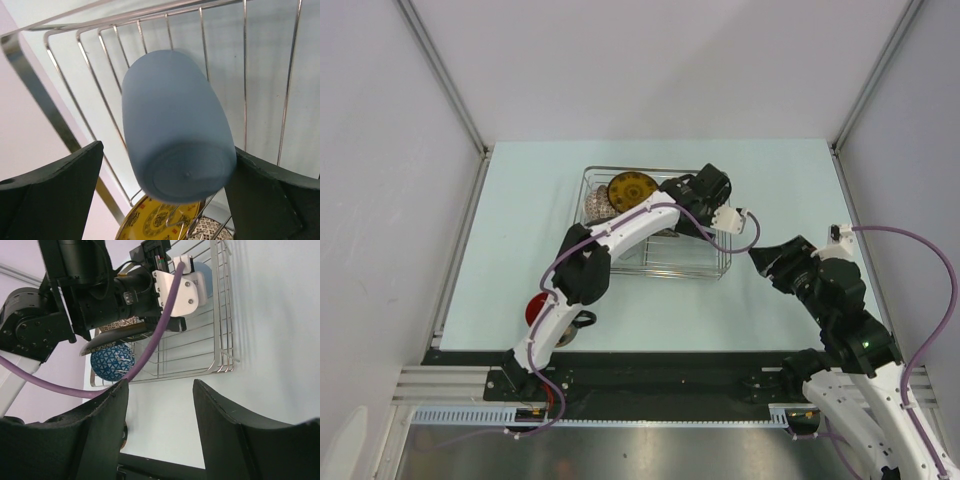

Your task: Load the mixed dishes into the dish rack

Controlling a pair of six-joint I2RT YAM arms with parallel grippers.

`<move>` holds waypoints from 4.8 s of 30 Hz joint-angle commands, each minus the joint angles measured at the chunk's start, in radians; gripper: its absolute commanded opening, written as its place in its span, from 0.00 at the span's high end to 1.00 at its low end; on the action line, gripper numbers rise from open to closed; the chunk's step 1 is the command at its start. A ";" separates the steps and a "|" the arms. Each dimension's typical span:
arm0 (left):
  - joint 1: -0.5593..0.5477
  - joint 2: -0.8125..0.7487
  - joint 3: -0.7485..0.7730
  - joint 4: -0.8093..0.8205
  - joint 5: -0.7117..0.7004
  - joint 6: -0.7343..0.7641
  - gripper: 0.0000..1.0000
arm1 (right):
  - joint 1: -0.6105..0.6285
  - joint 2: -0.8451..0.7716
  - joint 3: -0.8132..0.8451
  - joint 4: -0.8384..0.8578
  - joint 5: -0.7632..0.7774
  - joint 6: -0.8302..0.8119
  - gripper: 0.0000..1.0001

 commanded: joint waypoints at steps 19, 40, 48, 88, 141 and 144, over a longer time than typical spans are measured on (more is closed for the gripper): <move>-0.013 -0.077 0.123 0.060 0.019 -0.141 0.00 | 0.062 -0.009 0.000 0.010 0.060 -0.006 0.41; -0.001 -0.059 0.172 0.118 -0.009 -0.215 0.00 | 0.064 -0.032 -0.014 -0.013 0.074 -0.003 0.41; 0.010 -0.245 0.157 0.100 -0.027 -0.270 0.00 | 0.068 -0.022 -0.011 -0.025 0.074 -0.030 0.39; 0.938 -1.719 -1.095 -0.029 0.404 -0.719 0.00 | 0.932 1.639 1.224 0.031 0.146 -0.785 0.34; 1.492 -1.408 -0.804 -0.140 1.152 -0.765 0.00 | 0.831 1.616 1.216 0.036 -0.020 -0.695 1.00; 1.462 -1.400 -0.723 -0.129 1.233 -0.833 0.00 | 0.817 1.474 1.154 0.016 -0.011 -0.656 1.00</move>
